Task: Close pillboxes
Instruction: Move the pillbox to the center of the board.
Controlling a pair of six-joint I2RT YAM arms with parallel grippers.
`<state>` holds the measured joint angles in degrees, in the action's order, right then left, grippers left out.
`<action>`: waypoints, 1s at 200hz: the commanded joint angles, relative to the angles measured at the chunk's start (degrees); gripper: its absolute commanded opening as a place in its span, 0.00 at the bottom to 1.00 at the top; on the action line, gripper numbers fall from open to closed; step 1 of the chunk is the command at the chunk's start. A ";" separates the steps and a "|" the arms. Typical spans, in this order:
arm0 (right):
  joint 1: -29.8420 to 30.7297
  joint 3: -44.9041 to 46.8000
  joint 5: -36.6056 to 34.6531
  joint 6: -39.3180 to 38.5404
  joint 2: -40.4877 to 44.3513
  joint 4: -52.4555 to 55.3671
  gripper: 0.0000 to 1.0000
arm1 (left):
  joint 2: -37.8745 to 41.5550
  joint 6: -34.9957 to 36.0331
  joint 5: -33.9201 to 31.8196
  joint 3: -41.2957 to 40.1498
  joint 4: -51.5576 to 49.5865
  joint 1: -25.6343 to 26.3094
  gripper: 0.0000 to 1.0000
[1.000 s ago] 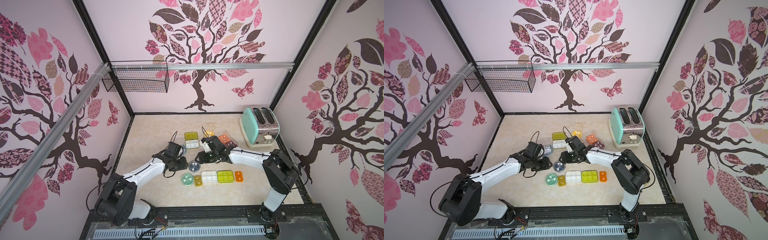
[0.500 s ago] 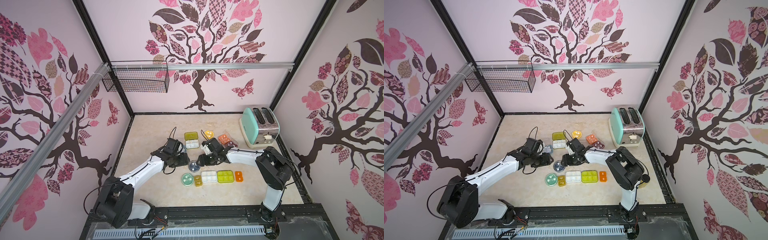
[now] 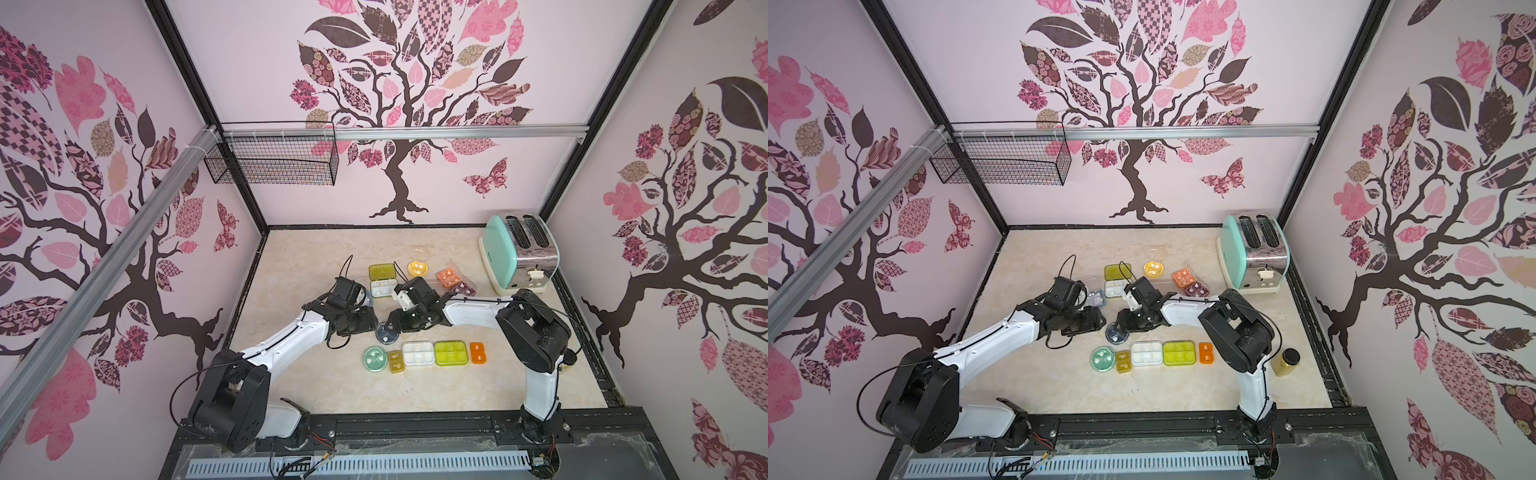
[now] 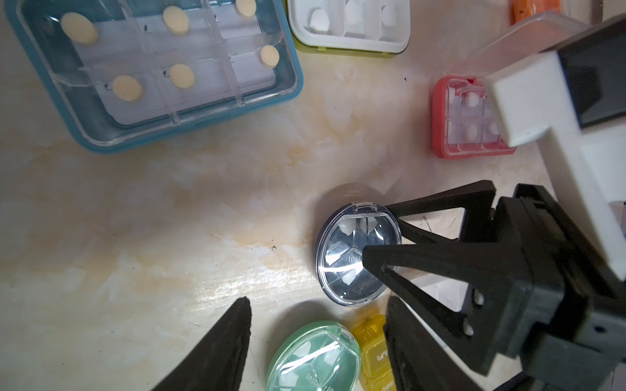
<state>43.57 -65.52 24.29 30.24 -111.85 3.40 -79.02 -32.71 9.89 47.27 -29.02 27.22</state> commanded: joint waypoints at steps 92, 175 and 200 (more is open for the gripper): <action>5.79 -9.33 8.59 0.90 -9.06 -4.48 0.51 | 11.05 -3.10 1.16 -9.59 2.78 -13.19 0.57; 7.77 -7.23 3.83 -0.94 -2.76 -2.92 0.55 | 4.93 -0.54 0.55 -8.19 7.35 -13.43 0.43; 6.11 -6.76 0.98 -1.92 0.81 1.78 0.57 | 1.94 -0.45 0.96 -6.65 9.34 -12.45 0.41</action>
<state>51.44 -72.29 29.28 29.89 -115.87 0.69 -75.13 -34.33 9.80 38.54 -22.72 13.89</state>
